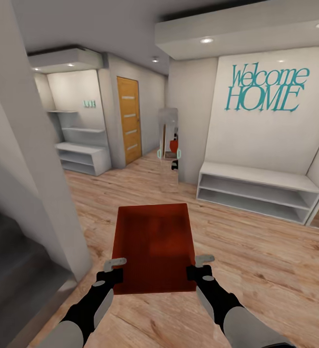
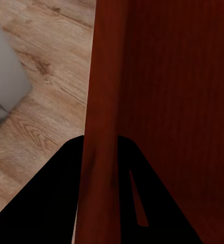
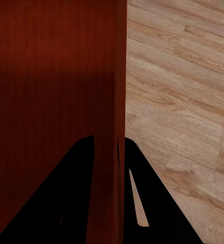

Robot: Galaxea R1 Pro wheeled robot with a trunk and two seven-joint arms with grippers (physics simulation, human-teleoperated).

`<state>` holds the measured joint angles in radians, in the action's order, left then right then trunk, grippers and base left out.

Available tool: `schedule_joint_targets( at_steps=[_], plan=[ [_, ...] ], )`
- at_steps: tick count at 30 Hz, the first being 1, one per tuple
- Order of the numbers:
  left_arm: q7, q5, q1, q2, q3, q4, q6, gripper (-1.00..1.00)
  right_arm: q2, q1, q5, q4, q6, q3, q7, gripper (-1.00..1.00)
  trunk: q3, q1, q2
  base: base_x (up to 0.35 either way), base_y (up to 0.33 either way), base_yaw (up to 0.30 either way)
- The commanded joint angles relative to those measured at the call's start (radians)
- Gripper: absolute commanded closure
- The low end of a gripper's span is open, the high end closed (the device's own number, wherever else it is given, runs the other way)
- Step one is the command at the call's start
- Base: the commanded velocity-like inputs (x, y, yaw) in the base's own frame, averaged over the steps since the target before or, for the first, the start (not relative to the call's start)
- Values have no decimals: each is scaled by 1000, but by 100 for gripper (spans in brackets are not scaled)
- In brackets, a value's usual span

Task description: Move the two storage containers from the living room to the garage. In the garage, place one container on the floor and stack the other container on top of it (either order is fine).

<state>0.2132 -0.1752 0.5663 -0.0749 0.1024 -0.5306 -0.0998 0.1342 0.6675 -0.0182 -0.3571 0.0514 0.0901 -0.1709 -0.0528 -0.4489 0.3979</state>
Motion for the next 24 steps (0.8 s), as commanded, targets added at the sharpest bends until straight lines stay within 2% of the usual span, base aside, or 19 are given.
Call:
schedule_joint_targets(
  at_steps=[1, 24],
  plan=[
    [23, -29, 1, 0, -10, -5, 26, 100, 1, 0, 38, 0, 5, -4, 2, 100, -2, -1, 2, 322, 0, 0],
    [23, -29, 1, 1, -10, -2, 54, 100, 1, 0, 38, 0, 5, -4, 1, 100, -2, -1, 2, 322, 0, 0]
  ],
)
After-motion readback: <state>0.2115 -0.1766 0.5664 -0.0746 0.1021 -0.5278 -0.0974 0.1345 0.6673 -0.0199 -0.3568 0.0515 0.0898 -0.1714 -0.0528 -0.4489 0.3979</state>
